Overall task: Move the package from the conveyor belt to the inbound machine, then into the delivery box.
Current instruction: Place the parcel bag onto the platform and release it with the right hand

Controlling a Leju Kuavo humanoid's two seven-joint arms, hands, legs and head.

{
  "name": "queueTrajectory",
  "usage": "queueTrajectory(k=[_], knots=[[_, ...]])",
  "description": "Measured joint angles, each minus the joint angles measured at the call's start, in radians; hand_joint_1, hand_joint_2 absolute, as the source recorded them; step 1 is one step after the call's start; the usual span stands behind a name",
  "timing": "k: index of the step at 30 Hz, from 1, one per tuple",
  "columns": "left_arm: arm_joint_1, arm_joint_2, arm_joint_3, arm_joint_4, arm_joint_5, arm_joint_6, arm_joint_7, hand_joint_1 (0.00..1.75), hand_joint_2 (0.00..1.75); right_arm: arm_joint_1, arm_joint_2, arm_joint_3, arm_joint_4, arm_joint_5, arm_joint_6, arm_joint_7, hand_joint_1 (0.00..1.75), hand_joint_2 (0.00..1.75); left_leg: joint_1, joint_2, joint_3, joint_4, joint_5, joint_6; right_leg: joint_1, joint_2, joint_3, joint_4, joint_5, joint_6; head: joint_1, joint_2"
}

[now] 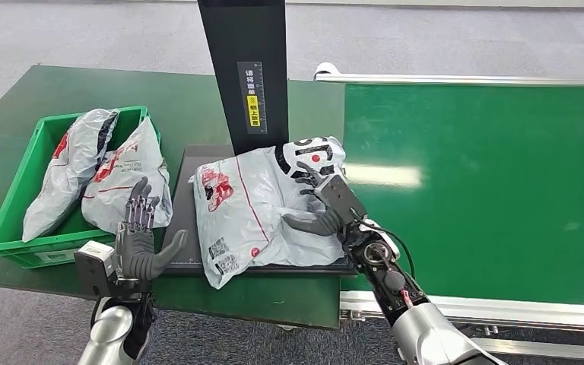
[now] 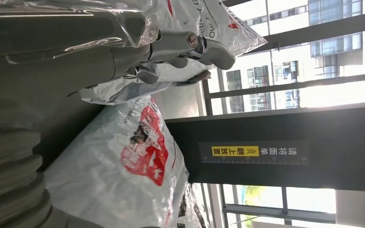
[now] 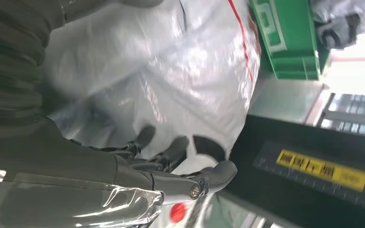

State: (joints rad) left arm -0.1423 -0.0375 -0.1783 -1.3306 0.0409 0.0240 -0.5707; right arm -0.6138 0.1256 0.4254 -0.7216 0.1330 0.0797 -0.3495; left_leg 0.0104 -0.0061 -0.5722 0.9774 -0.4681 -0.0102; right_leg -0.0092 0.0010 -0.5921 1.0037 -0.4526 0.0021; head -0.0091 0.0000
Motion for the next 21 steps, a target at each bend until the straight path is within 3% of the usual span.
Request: queueTrajectory(k=[12, 21], knots=[[0.000, 0.000, -0.001, 0.000, 0.000, 0.000, 0.000, 0.00, 1.75, 0.033, -0.001, -0.047, -0.001, -0.052, -0.021, -0.013, 0.00, 1.75, 0.000, 0.000, 0.000, 0.000, 0.000, 0.000, 0.000, 0.000, 0.000, 0.000, 0.000, 0.000, 0.000, 0.000], [0.001, -0.001, -0.022, 0.004, -0.012, -0.004, -0.003, 0.00, 1.75, 0.129, -0.002, -0.060, -0.188, -0.086, -0.211, -0.217, 0.00, 1.75, 0.000, 0.000, 0.000, 0.000, 0.000, 0.000, 0.000, 0.000, 0.000, 0.000, 0.000, 0.000, 0.000, 0.000]])
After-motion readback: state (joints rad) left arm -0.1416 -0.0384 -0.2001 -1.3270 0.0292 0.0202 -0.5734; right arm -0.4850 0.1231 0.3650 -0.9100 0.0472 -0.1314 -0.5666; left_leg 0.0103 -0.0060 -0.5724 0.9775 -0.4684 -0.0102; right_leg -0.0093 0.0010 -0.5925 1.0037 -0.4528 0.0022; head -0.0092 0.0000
